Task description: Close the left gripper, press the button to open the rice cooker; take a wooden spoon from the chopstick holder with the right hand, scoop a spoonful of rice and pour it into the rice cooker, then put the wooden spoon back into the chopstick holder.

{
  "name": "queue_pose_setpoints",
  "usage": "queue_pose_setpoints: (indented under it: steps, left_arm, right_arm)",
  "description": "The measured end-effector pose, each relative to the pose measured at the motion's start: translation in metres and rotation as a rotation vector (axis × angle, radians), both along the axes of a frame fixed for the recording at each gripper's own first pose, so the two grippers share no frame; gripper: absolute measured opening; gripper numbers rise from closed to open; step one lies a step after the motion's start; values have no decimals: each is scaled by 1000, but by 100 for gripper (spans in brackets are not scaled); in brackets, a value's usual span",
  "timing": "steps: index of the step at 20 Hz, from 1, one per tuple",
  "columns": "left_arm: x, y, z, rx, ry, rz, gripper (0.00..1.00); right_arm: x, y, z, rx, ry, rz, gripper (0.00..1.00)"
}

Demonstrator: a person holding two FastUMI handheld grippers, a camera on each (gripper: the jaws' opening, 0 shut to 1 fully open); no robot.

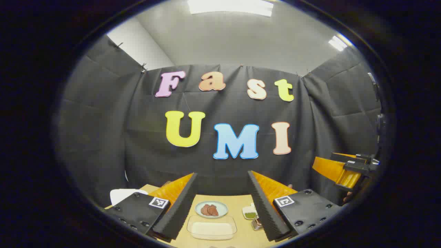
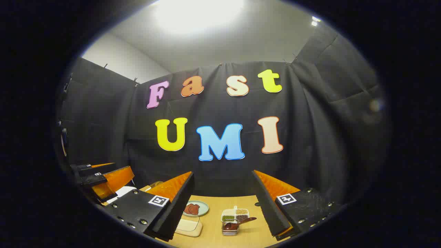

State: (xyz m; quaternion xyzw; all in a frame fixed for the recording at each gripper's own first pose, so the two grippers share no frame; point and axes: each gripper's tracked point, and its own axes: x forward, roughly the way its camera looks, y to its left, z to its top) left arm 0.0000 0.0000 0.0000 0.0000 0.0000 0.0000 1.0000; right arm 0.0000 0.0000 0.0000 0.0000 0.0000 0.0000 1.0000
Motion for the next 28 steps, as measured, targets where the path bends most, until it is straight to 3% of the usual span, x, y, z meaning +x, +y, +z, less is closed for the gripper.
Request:
queue_pose_setpoints:
  steps: [1,6,15,19,28]
  left_arm:
    - [1,0,-1,-6,9,-6,98]
    - [8,24,17,34,-12,-22,97]
    - [21,88,33,-9,-37,-43,98]
    - [26,112,33,-6,-60,-39,96]
    - [34,116,11,6,-23,-26,96]
  right_arm:
    - [2,0,-4,-15,12,-3,98]
    - [3,8,2,15,1,-53,98]
    - [21,53,11,26,-9,-120,98]
    - [28,71,5,-24,-1,-116,98]
    - [36,78,-15,7,38,-71,98]
